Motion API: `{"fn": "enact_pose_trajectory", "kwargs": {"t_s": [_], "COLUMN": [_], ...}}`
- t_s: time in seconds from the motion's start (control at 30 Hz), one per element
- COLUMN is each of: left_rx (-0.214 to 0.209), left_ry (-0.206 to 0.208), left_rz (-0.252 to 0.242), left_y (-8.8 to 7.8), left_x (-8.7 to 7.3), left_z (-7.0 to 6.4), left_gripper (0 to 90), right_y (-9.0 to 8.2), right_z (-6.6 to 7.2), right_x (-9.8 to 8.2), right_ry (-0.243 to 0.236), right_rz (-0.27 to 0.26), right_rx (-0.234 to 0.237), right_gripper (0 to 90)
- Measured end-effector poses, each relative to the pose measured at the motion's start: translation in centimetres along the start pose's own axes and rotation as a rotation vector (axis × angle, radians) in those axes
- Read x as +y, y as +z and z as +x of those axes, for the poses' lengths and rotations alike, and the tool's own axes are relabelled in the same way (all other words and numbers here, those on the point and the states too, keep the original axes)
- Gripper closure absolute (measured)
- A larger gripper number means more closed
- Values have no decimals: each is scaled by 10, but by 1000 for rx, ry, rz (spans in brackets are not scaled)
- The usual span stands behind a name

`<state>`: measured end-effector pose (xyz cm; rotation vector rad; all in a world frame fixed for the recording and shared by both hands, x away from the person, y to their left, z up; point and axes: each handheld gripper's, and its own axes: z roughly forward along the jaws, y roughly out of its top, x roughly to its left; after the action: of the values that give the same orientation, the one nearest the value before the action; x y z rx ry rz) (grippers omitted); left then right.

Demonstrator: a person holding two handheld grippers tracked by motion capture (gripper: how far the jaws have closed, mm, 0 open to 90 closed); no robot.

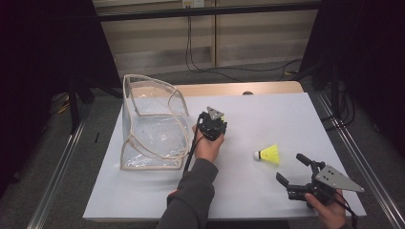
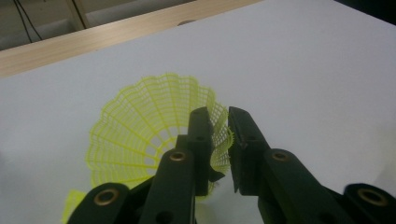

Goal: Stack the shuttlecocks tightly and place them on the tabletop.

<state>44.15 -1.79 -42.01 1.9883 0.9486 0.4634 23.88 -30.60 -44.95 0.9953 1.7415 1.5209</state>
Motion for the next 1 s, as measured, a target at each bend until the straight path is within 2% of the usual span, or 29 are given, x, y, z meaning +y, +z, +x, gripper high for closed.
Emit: {"fn": "enact_pose_trajectory", "kwargs": {"t_s": [0.13,0.47,0.6,0.83,1.0], "left_rx": [-23,-57,-76,-103,-127], "left_ry": [-13,-17,-20,-32,-28], "left_rz": [-15,-12,-23,-10,-2], "left_y": [3,2,2,5,5], "left_x": [1,6,8,7,7], "left_z": [-6,-12,-16,-19,-23], "left_gripper": [761,703,707,726,779], "right_y": [0,0,0,0,0], "right_z": [0,0,0,0,0], "right_x": [0,0,0,0,0], "right_ry": [-1,-2,-2,-2,-2], "right_rz": [0,2,-1,0,1], "right_rx": [-2,0,-1,0,1], "right_gripper": [26,26,27,27,27]}}
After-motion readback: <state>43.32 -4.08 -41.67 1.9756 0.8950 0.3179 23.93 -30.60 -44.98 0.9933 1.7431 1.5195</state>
